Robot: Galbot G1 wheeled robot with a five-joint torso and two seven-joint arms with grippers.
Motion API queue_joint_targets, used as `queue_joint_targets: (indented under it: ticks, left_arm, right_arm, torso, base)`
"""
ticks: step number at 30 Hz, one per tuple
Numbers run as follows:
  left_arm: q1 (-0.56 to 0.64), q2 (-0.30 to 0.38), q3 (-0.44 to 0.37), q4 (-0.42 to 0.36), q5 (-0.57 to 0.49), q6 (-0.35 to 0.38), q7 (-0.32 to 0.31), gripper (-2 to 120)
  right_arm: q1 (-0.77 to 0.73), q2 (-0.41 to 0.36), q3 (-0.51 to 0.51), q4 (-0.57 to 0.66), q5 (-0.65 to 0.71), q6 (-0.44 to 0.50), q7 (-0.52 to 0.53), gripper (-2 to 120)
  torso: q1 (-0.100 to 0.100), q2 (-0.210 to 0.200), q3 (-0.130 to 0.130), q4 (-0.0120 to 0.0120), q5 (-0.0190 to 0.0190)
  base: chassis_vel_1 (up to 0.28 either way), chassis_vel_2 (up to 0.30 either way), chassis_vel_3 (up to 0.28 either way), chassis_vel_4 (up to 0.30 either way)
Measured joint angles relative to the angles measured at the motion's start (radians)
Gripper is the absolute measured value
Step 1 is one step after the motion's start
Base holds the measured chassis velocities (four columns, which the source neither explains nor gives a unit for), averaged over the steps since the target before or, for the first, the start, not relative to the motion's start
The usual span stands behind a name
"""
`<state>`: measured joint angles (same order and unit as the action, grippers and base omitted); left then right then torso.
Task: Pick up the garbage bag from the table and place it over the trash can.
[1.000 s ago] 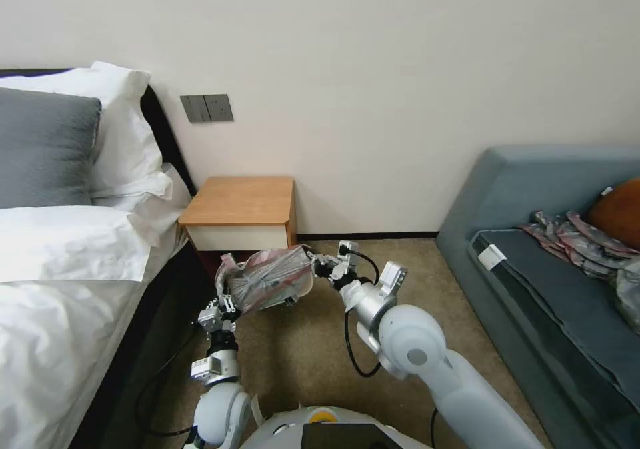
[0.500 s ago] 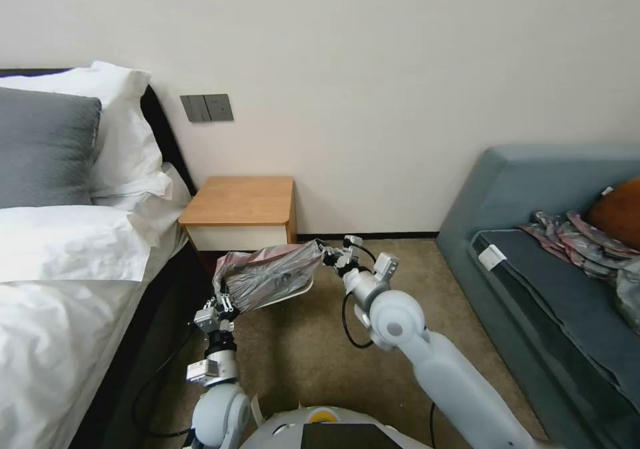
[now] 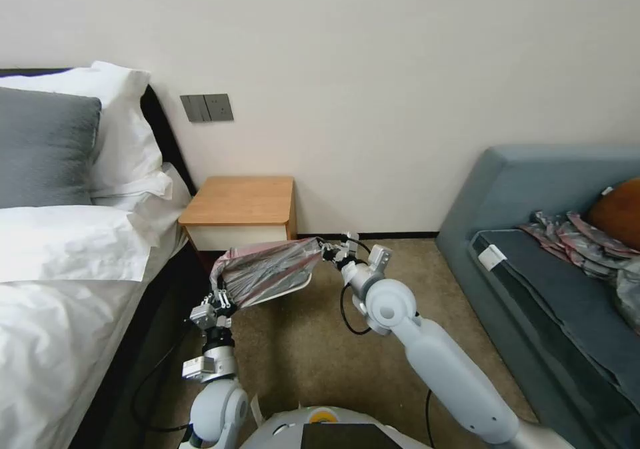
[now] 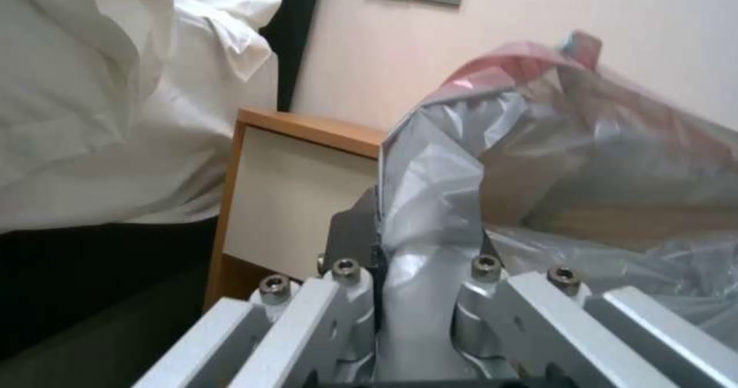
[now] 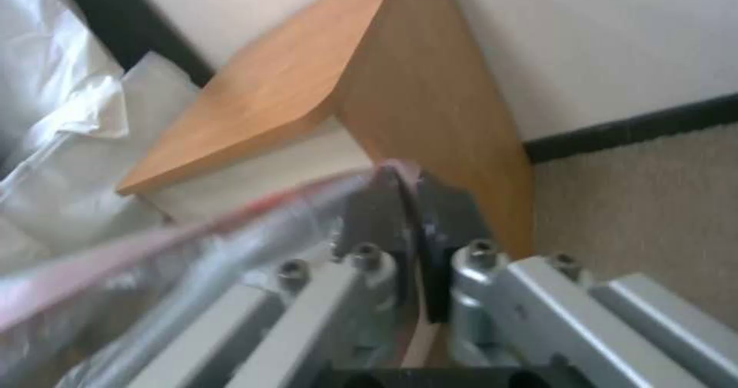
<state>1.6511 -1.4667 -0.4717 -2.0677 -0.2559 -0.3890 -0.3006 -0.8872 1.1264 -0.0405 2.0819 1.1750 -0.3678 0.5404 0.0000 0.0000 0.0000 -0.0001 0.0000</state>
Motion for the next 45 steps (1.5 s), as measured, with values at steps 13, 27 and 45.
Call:
queue_joint_targets:
  ticks: [13, 27, 45]
  left_arm:
    - [-0.013, 0.016, -0.012, 0.001, -0.037, 0.033, -0.022, 7]
    - [0.001, 0.026, -0.024, -0.021, -0.004, 0.025, 0.034, 7]
    - [0.012, 0.031, -0.035, -0.045, -0.017, 0.008, 0.112, 7]
  right_arm:
    - [-0.109, -0.108, 0.077, 0.196, -0.015, -0.025, -0.082, 61]
    - [0.138, -0.278, 0.002, 0.068, -0.229, -0.039, -0.443, 100]
    - [0.256, -0.384, -0.023, -0.071, -0.122, -0.131, -0.709, 100]
  torso:
    - [0.0, 0.0, 0.0, -0.0001, 0.0001]
    - [0.0, 0.0, 0.0, 0.0004, 0.0]
    - [0.0, 0.0, 0.0, 0.0, 0.0001]
  base:
    - [0.0, 0.0, 0.0, 0.0]
    - [0.0, 0.0, 0.0, 0.0]
    - [0.0, 0.0, 0.0, 0.0]
